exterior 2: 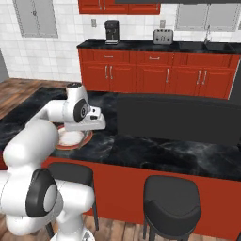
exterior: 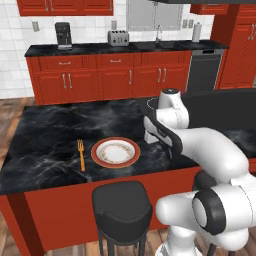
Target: Take the fork and place it on the left side of the plate. Then take the spoon and place it on the right side of the plate. Make sure they're directly next to the plate.
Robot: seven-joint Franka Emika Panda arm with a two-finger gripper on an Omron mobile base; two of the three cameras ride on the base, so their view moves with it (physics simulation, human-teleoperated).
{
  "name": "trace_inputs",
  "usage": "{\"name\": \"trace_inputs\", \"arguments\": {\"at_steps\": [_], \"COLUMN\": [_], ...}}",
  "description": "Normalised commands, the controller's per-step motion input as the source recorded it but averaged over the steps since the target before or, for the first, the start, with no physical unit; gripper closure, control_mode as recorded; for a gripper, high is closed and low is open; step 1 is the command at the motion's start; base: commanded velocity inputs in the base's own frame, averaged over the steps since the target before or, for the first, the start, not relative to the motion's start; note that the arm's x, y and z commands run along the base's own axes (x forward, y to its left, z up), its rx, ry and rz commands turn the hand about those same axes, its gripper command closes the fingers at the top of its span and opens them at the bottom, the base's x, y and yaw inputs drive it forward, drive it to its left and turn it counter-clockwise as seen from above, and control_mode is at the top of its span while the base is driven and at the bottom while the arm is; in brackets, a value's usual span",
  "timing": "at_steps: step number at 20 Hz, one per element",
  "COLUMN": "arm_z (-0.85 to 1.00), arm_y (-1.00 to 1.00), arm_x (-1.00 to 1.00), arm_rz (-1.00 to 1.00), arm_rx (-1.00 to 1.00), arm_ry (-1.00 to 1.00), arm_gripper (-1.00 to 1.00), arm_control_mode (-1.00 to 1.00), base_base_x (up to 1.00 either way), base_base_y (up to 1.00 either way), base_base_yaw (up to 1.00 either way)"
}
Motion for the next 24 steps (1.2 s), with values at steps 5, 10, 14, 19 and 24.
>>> {"name": "trace_inputs", "arguments": {"at_steps": [5, 10, 14, 19, 24], "arm_z": [-0.33, -0.31, -0.25, -0.25, -0.22], "arm_y": [0.0, 0.0, 0.0, 0.02, 0.04], "arm_x": [0.33, 0.3, 0.31, 0.23, 0.24], "arm_rz": [-0.01, -0.01, -0.02, -0.03, -0.03], "arm_rx": [-0.01, -0.01, 0.0, 0.0, 0.0], "arm_ry": [0.0, 0.0, 0.0, 0.0, 0.0], "arm_gripper": [1.0, 1.0, 1.0, 1.0, 1.0], "arm_control_mode": [-1.0, -1.0, -1.0, -1.0, -1.0], "base_base_x": [0.0, 0.0, 0.0, 0.0, 0.0], "base_base_y": [0.0, 0.0, 0.0, 0.0, 0.0], "base_base_yaw": [0.0, 0.0, 0.0, 0.0, 0.0]}}
